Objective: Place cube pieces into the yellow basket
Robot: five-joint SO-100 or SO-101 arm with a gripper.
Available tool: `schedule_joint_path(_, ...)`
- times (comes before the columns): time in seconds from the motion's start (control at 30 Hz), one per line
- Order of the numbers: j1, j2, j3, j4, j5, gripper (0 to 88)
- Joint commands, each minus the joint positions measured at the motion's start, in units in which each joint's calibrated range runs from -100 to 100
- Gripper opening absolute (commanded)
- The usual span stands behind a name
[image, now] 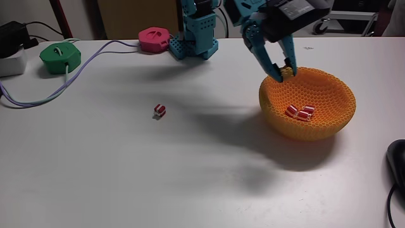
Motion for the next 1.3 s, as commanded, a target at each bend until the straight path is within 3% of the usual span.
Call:
schedule_joint_path(0.0, -5.1, 2.5, 2.8, -11.6, 0.1, 43.9)
schedule_joint_path(0.07, -7.2, 3.3, 7.0, -19.6, -0.4, 47.4)
schedule_joint_path(0.17, -8.6, 3.1, 7.5, -20.3, -0.6, 49.2)
schedule_joint_path(0.23, -6.2, 2.1, 7.0, -18.4, 2.1, 49.2)
schedule_joint_path(0.47, 24.6, -0.1, 2.8, -8.8, 17.2, 44.8)
schedule_joint_path(0.7, 47.5, -3.6, 13.9, -10.9, 19.6, 41.3)
schedule_joint_path(0.87, 52.8, -8.5, 21.8, -10.3, 19.3, 39.9)
schedule_joint_path(1.27, 55.5, -9.3, 25.6, -4.0, 20.4, 38.2)
